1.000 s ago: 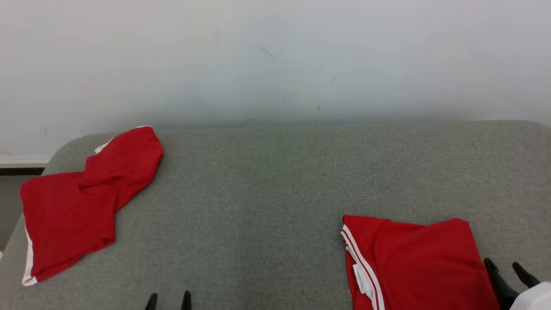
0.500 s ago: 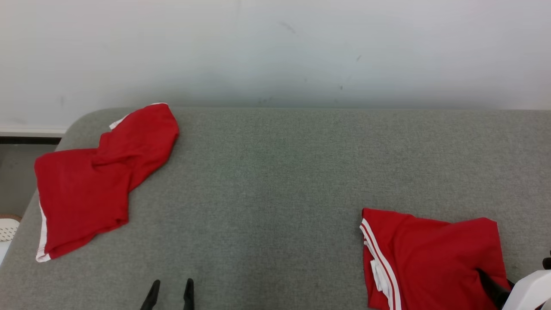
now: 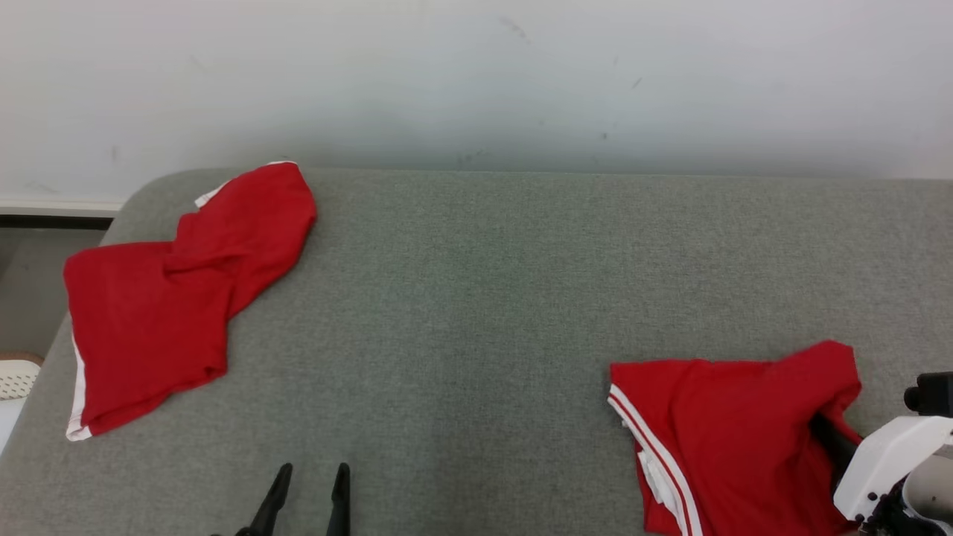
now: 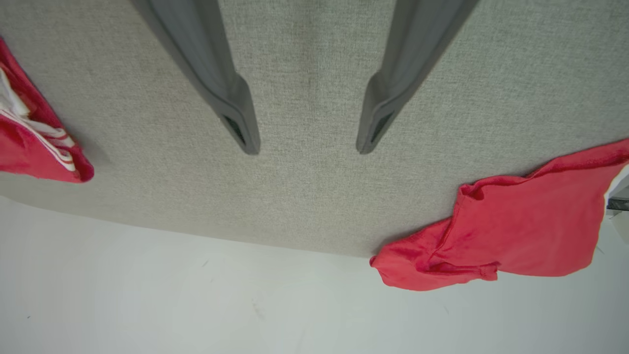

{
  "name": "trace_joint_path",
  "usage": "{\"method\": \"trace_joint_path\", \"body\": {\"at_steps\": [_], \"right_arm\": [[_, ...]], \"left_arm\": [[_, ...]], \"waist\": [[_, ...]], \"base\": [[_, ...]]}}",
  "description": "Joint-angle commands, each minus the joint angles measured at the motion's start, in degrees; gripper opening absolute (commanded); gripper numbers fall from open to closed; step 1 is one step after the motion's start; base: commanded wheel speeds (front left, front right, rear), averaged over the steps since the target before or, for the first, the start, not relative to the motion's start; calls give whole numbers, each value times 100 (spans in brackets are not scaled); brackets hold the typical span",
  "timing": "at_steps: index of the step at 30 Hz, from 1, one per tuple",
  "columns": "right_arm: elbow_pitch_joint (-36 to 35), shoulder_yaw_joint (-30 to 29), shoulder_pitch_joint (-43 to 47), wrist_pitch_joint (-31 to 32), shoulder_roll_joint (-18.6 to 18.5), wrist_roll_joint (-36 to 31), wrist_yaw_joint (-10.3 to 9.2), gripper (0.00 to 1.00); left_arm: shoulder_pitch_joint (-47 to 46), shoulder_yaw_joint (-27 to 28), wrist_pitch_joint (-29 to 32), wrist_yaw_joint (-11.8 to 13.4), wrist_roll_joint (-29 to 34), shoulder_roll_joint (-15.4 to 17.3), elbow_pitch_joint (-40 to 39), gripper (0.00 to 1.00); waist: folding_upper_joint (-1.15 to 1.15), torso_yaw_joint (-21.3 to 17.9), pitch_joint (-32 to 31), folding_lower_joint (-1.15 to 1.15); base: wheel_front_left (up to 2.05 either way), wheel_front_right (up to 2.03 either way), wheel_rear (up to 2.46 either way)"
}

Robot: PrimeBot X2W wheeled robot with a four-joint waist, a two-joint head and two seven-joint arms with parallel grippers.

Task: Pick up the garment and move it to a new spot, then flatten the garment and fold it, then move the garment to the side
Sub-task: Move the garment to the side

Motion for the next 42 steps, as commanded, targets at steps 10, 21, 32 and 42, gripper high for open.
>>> {"method": "trace_joint_path", "body": {"at_steps": [10, 21, 32, 42], "right_arm": [[-698, 928, -424, -418, -367, 62, 0, 0], [-531, 1193, -910, -579, -510, 19, 0, 0], [130, 1301, -1313, -1092, -422, -37, 0, 0], [812, 1523, -1900, -1710, -434, -234, -1, 0]], "left_arm": [[-4, -6, -1, 65, -126, 20, -51, 100], [-143, 1, -1, 10, 7, 20, -139, 100], [-412, 115, -1, -222, 320, 20, -221, 100], [-751, 64, -1, -443, 579, 53, -295, 100]], "waist": [[0, -409, -70, 0], [0, -1000, 142, 0], [0, -1858, 459, 0], [0, -2040, 920, 0]], "base": [[0, 0, 0], [0, 0, 0], [0, 0, 0], [0, 0, 0]]}}
